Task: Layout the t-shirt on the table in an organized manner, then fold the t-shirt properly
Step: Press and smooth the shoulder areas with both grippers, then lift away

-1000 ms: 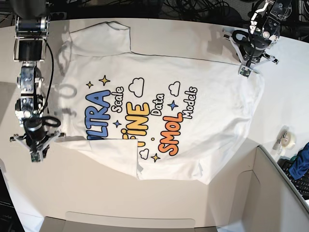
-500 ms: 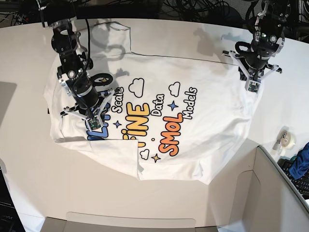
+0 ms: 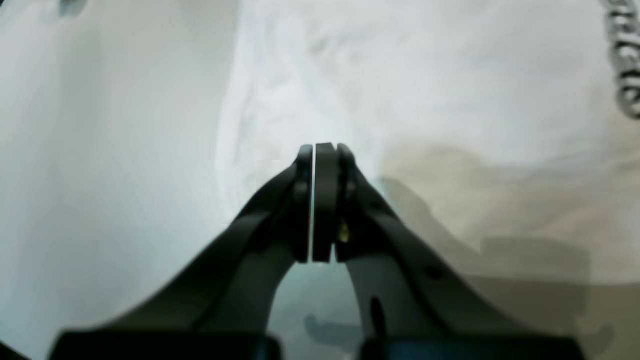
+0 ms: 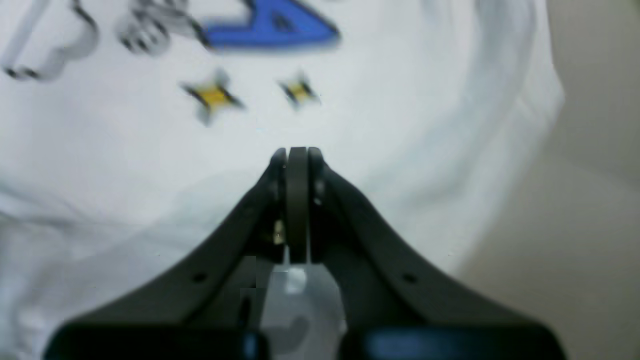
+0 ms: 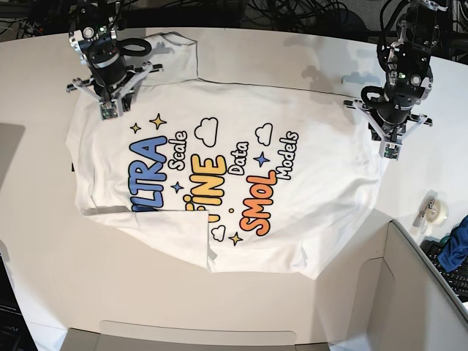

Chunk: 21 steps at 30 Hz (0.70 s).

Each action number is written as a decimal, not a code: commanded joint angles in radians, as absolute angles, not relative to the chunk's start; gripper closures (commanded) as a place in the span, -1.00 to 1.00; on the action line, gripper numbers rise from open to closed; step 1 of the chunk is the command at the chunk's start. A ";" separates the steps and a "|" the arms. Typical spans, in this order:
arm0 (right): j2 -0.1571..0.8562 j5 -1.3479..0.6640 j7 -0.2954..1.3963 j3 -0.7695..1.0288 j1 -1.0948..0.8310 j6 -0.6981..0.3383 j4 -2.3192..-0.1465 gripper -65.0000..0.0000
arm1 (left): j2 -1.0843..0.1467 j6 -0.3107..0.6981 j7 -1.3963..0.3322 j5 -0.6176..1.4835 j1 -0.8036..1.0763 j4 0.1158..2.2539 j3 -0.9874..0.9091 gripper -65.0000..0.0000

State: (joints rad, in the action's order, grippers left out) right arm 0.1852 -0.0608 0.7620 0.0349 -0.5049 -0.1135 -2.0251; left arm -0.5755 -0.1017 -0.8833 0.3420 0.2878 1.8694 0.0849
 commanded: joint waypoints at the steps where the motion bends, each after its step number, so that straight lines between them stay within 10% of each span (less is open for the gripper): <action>1: 0.185 -0.064 0.711 0.044 -0.530 -0.116 -2.045 1.00 | -0.587 -0.102 -0.868 0.334 0.283 1.862 0.079 0.99; 21: 0.205 -0.064 0.667 0.168 -0.657 -0.117 -2.040 1.00 | -0.585 -0.102 -0.809 0.334 0.282 1.761 0.079 0.99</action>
State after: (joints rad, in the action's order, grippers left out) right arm 0.1978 -0.0593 0.6842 0.1608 -0.6510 -0.1169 -2.0205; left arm -0.5701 -0.0975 -0.8261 0.3431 0.2878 1.7462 0.0849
